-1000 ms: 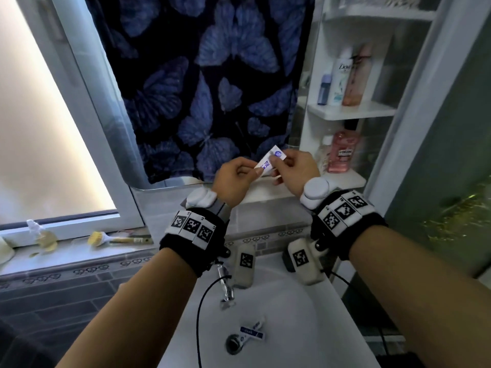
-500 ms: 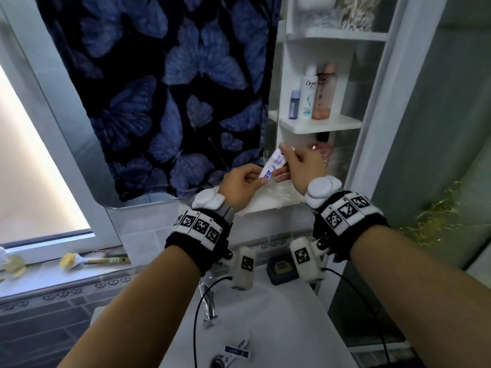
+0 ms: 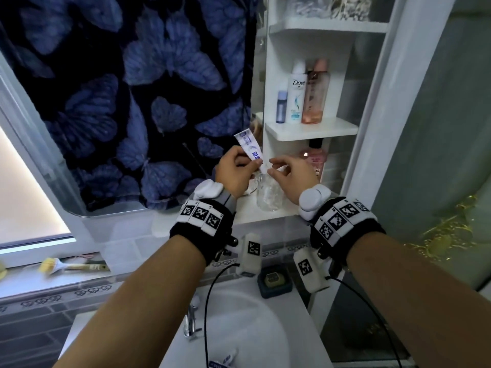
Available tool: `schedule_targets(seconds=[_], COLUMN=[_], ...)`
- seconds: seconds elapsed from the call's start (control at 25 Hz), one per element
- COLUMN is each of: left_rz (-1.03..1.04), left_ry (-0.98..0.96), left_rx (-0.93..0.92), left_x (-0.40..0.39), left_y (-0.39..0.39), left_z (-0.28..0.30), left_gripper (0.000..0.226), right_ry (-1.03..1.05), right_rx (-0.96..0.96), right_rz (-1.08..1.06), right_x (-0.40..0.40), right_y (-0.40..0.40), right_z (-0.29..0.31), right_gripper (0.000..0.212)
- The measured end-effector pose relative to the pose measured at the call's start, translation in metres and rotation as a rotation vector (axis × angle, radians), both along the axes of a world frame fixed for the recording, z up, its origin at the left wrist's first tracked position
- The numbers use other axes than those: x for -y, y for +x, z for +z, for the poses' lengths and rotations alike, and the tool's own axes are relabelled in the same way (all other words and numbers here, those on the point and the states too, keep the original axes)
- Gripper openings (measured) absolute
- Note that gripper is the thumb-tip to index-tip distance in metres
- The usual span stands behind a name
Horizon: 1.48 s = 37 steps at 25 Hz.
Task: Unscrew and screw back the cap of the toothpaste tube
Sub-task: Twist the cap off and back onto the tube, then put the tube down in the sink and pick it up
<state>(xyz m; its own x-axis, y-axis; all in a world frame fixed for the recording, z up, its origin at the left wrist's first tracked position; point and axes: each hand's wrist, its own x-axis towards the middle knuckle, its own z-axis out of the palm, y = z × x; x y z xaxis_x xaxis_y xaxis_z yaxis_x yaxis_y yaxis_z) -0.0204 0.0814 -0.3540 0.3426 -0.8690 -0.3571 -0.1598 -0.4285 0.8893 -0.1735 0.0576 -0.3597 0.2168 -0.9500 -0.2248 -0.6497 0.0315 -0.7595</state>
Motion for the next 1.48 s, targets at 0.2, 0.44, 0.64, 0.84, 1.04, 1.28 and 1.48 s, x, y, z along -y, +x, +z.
schedule_targets(seconds=[0.2,0.44,0.64,0.84,1.04,1.28,1.48], left_rz=[-0.138,-0.094,-0.058,-0.002,-0.148,-0.292,-0.403], left_ry=[0.077,-0.002,-0.239,-0.581,-0.851,-0.763,-0.458], left_rx=[0.240,0.230,0.200,0.403,0.712,0.868,0.869], left_x=[-0.002,0.002,0.008,0.007,-0.014,-0.021,-0.013], left_y=[-0.009,-0.026,-0.044,-0.027,0.011,0.038,0.060], left_z=[0.003,0.079,0.177,0.272,0.355,0.390,0.405], left_gripper=[0.019,0.016,0.022,0.025,0.020,0.022,0.023], right_ry=[-0.014,-0.188,-0.433,-0.636,-0.767,-0.712,-0.492], right_rx=[-0.091,-0.139,0.015,0.137,-0.031,-0.105,-0.400], right_rz=[0.111,0.122,-0.082,-0.093,0.051,0.031,0.024], right_x=[0.003,0.013,0.020,0.013,0.006,0.017,0.038], right_y=[-0.005,-0.015,-0.039,-0.028,0.009,0.026,0.045], right_z=[0.008,0.081,0.181,0.275,0.350,0.401,0.418], right_gripper=[0.031,0.014,0.010,0.011,0.008,0.016,0.018])
